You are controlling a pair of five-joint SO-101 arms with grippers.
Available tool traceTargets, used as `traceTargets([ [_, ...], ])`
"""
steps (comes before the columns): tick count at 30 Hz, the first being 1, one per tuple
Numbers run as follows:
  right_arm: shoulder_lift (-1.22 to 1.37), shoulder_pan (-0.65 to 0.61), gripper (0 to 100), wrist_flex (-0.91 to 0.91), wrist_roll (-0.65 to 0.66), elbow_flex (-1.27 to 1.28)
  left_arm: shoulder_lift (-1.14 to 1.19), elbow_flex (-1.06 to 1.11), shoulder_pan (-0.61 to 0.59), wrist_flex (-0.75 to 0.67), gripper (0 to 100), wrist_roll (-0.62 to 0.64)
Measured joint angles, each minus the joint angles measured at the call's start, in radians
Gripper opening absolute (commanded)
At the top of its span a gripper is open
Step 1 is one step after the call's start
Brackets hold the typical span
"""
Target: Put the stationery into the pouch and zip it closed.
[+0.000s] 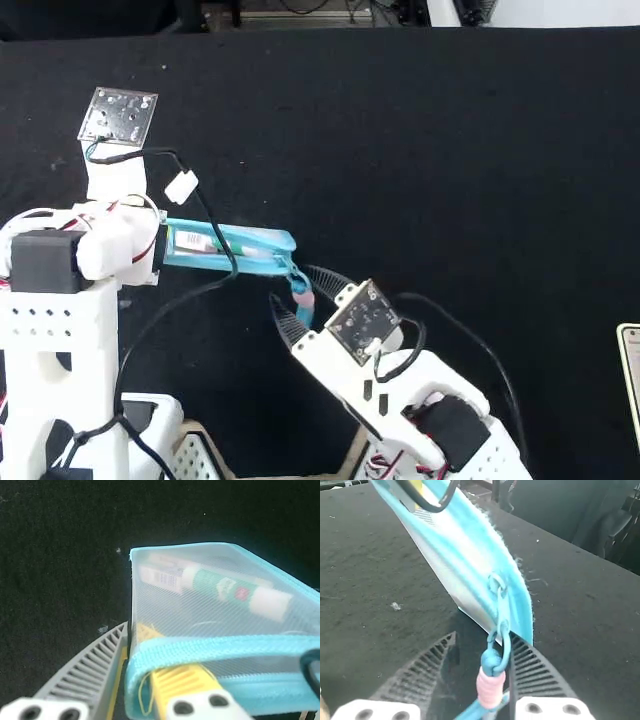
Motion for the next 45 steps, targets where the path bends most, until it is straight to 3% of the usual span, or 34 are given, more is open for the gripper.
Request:
traceTargets([
  [8,0.000,0.008,5.3,0.000,0.000,0.000,0.000,0.005,0.000,0.000,3,0.000],
  [12,0.000,0.087,5.0,0.000,0.000,-0.011,0.000,0.011,0.000,0.000,3,0.000],
  [22,0.000,0.095,1.0,0.000,0.003,-0.014,0.000,0.012,0.000,0.000,3,0.000],
  [36,0.000,0.164,1.0,-0.080,0.141,-0.023,0.000,0.015,0.000,0.000,3,0.000],
  [39,0.005,0.193,1.0,-0.087,0.160,-0.087,0.015,-0.018,0.000,0.000,3,0.000],
  [45,0.255,0.201,1.0,-0.028,0.167,-0.356,0.017,-0.080,0.002,0.000,3,0.003],
])
